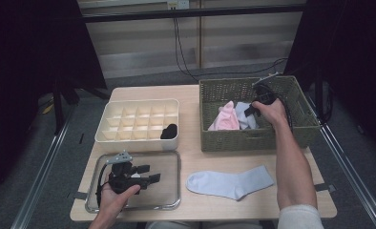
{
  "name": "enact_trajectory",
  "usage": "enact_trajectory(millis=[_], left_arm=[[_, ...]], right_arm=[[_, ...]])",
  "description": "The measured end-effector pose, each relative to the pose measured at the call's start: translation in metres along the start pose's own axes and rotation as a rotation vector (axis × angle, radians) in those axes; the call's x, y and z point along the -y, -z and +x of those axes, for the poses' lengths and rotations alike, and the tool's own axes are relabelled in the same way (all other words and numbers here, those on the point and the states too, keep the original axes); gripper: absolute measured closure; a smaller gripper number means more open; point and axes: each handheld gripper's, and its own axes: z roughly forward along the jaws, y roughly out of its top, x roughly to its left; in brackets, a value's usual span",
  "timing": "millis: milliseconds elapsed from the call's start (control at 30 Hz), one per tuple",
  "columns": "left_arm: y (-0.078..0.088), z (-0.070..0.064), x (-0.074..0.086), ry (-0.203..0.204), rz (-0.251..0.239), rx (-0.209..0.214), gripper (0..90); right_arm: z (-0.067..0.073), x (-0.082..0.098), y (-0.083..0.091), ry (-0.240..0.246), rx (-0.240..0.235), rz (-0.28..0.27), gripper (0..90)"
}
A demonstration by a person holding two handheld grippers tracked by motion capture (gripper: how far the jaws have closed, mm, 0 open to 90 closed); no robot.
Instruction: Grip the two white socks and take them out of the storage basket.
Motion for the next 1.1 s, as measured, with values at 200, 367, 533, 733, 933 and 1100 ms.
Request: enact_trajectory(millis=[200,367,533,733,933,1100], left_arm=[[-0.001,0.0,0.0,-0.003,0.003,-0.001,32.6],[-0.003,-0.002,-0.001,-0.006,0.01,0.006,32.6],[-0.004,-0.003,-0.001,-0.01,0.007,0.01,32.5],[-0.006,-0.005,-0.002,-0.014,0.011,0.014,32.5],[-0.008,-0.005,-0.003,-0.011,0.013,0.02,32.5],[-0.009,-0.006,-0.004,-0.015,0.009,0.017,32.7]], right_arm=[[0.004,0.001,0.022,0.023,-0.052,-0.112,87.4],[0.006,0.005,0.04,0.023,-0.099,-0.188,87.5],[0.012,0.011,0.057,0.035,-0.103,-0.251,87.5],[0.019,0.015,0.072,0.056,-0.133,-0.309,87.6],[0.022,0.019,0.085,0.058,-0.164,-0.363,87.6],[0.026,0.024,0.096,0.06,-0.195,-0.412,87.6]])
